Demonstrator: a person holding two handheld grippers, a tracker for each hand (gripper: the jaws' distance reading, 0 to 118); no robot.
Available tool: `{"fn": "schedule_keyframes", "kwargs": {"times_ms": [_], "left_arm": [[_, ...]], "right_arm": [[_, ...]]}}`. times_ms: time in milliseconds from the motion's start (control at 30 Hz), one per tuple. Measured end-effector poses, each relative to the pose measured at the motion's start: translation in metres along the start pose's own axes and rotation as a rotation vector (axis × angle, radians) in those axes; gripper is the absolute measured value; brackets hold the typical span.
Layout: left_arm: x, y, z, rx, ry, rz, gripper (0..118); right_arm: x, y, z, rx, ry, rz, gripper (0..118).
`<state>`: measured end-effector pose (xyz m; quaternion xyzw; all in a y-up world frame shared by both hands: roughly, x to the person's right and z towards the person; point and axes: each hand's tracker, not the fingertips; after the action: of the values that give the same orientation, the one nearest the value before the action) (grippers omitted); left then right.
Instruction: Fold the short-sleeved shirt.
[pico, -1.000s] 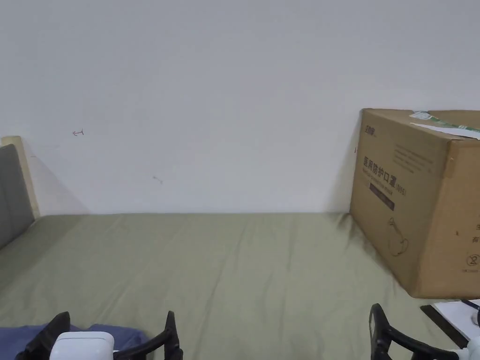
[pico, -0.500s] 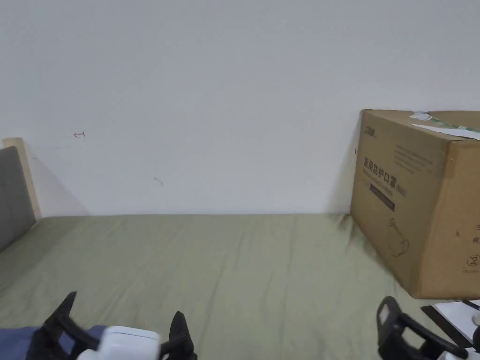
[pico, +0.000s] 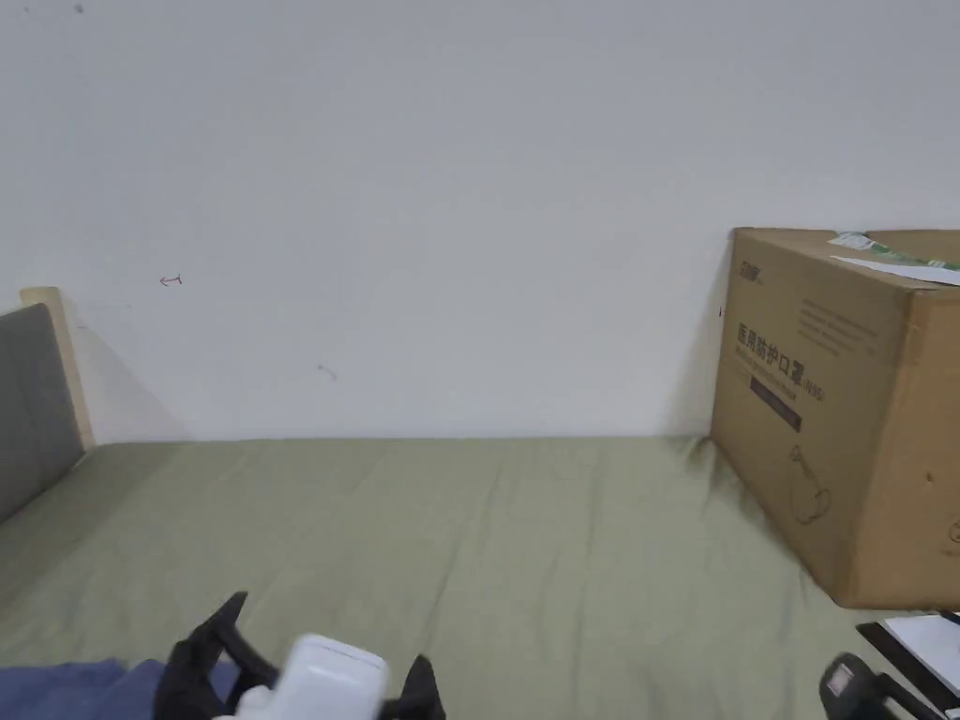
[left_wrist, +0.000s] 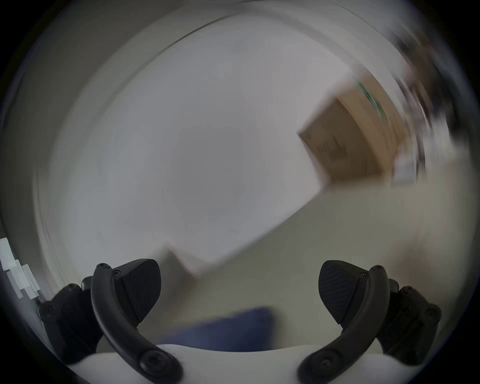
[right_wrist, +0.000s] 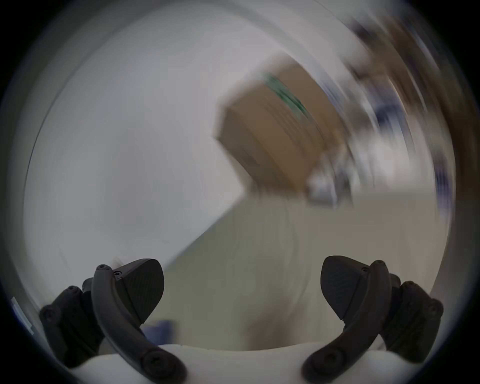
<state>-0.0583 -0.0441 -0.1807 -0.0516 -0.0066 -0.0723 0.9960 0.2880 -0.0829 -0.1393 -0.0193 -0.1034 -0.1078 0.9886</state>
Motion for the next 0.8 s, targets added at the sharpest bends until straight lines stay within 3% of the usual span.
{"fn": "schedule_keyframes", "kwargs": {"times_ms": [33, 67, 100, 133, 200, 300, 500, 800], "left_arm": [[-0.011, 0.002, 0.0, 0.007, -0.043, 0.204, 118], [-0.025, -0.021, -0.013, 0.04, -0.053, 0.352, 118], [-0.03, -0.023, -0.011, 0.098, -0.013, 0.406, 118], [-0.029, -0.024, -0.007, 0.142, 0.05, 0.371, 118], [-0.018, -0.026, -0.002, 0.197, 0.142, 0.209, 118], [-0.013, -0.027, 0.002, 0.242, 0.13, 0.035, 118], [-0.008, -0.024, 0.012, 0.252, 0.086, 0.012, 118], [-0.01, -0.026, 0.011, 0.192, 0.093, 0.064, 118]], "right_arm": [[-0.015, 0.0, 0.006, 0.114, -0.017, 0.218, 118], [-0.023, 0.0, 0.013, 0.23, -0.033, 0.379, 118], [-0.027, 0.001, 0.019, 0.314, -0.028, 0.462, 118], [-0.03, 0.004, 0.022, 0.341, -0.018, 0.48, 118], [-0.033, 0.006, 0.025, 0.351, 0.009, 0.474, 118], [-0.032, 0.011, 0.027, 0.329, 0.038, 0.383, 118], [-0.03, 0.015, 0.024, 0.275, 0.013, 0.213, 118], [-0.03, 0.01, 0.025, 0.233, 0.069, 0.275, 118]]}}
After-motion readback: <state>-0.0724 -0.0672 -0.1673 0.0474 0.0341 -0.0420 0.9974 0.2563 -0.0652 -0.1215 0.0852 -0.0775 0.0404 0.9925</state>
